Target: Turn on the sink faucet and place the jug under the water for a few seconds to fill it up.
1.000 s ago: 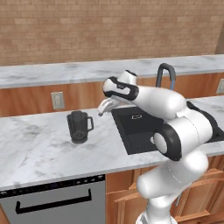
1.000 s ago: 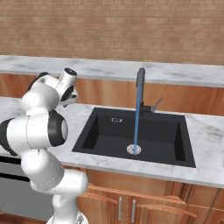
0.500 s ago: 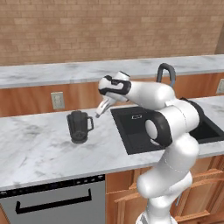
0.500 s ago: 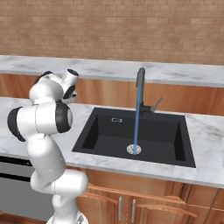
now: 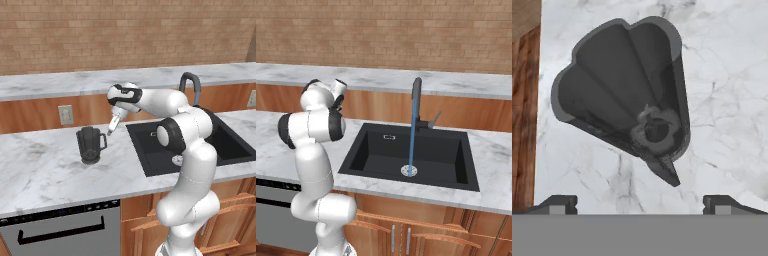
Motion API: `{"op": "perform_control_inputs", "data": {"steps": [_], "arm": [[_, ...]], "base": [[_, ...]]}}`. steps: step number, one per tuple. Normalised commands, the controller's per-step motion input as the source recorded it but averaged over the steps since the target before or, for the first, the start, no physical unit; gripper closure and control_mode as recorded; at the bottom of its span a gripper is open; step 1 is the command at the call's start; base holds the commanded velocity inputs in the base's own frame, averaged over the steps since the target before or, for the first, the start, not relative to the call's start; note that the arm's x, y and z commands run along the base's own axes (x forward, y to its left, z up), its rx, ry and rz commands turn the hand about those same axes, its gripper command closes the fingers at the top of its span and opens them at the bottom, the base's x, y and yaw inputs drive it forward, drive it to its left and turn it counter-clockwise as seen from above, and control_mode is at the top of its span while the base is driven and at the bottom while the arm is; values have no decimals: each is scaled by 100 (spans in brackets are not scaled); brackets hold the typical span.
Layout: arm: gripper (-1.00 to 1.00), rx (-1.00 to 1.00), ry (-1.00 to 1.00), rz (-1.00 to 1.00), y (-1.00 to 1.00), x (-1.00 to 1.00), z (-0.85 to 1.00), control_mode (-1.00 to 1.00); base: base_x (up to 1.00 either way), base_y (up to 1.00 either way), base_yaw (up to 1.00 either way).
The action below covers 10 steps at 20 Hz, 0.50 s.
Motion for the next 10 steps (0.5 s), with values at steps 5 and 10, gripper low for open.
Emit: {"op": "perform_control_inputs", "data": {"steps": [5, 10], "arm": [[-100, 2, 4, 15, 16, 6, -44, -100], [-100, 15, 0, 12, 7, 8, -22, -100]], "base": [[0, 0, 0], [0, 0, 0]]}}
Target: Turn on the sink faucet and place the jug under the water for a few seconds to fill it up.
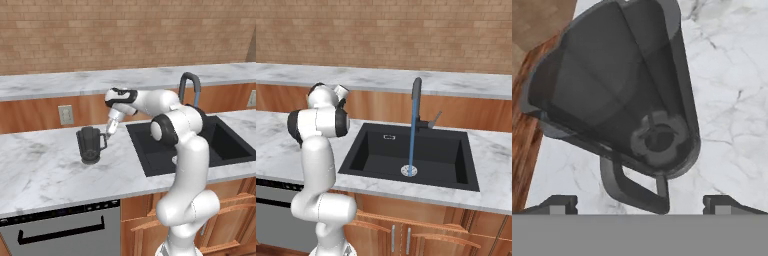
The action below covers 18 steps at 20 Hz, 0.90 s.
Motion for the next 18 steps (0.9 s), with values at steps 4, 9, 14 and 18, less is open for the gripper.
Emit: {"op": "perform_control_inputs", "data": {"steps": [4, 9, 14, 18], "arm": [[-100, 21, 0, 10, 4, 24, -1, -100], [-100, 14, 0, 12, 24, 21, -3, -100], [-100, 9, 0, 13, 39, 5, -17, -100], [-100, 7, 0, 11, 23, 15, -11, -100]], "base": [[0, 0, 0], [0, 0, 0], [0, 0, 0], [0, 0, 0]]}}
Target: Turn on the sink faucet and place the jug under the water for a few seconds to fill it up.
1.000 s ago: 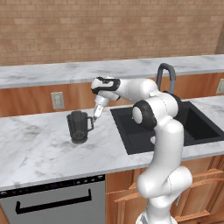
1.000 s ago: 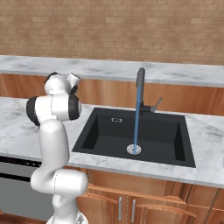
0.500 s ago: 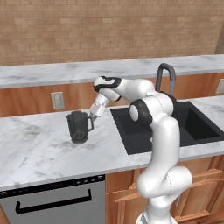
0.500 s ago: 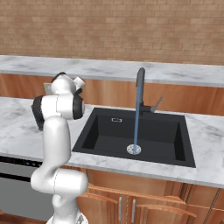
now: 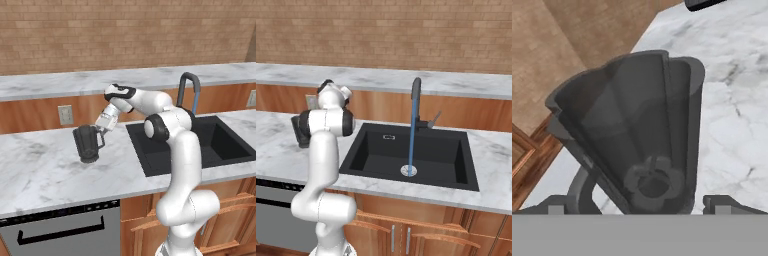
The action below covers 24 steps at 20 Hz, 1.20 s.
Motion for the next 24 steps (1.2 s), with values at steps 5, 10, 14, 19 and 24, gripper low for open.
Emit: {"op": "perform_control_inputs", "data": {"steps": [5, 10, 14, 19, 24], "arm": [[-100, 1, 0, 7, 10, -13, -29, -100], [-100, 0, 0, 0, 2, -24, -1, -100], [-100, 0, -3, 0, 0, -10, 0, -100], [-100, -1, -9, 0, 0, -20, -2, -100], [-100, 0, -10, 0, 0, 0, 0, -100]], "base": [[0, 0, 0], [0, 0, 0], [0, 0, 0], [0, 0, 0], [0, 0, 0]]}}
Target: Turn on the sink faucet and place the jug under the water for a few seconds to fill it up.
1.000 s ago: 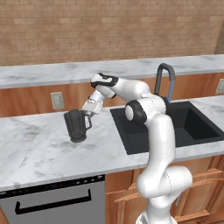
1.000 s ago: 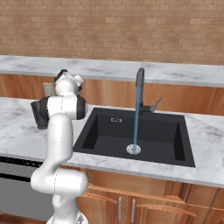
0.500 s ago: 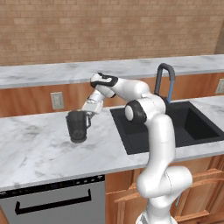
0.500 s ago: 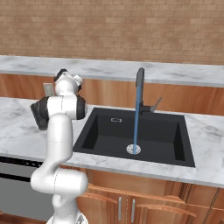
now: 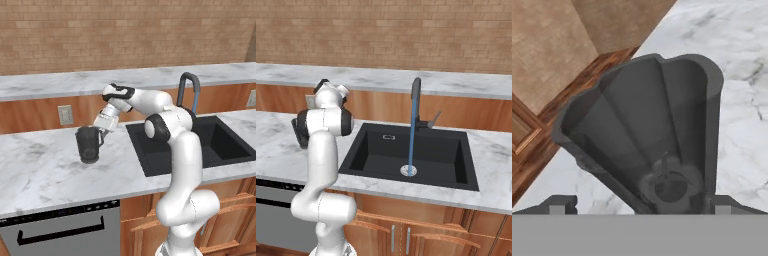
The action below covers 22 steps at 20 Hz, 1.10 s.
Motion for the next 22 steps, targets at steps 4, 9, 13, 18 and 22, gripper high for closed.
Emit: {"op": "perform_control_inputs", "data": {"steps": [4, 9, 13, 18, 22], "arm": [[100, 0, -8, 0, 2, 3, -1, -100], [100, 0, -4, 0, 0, 2, 0, -100], [100, 0, -8, 0, 0, 0, 0, -100], [100, 0, -16, -3, 0, -8, 14, -100], [100, 0, -27, -12, -5, -39, 41, -100]], "base": [[0, 0, 0], [0, 0, 0], [0, 0, 0], [0, 0, 0], [0, 0, 0]]}}
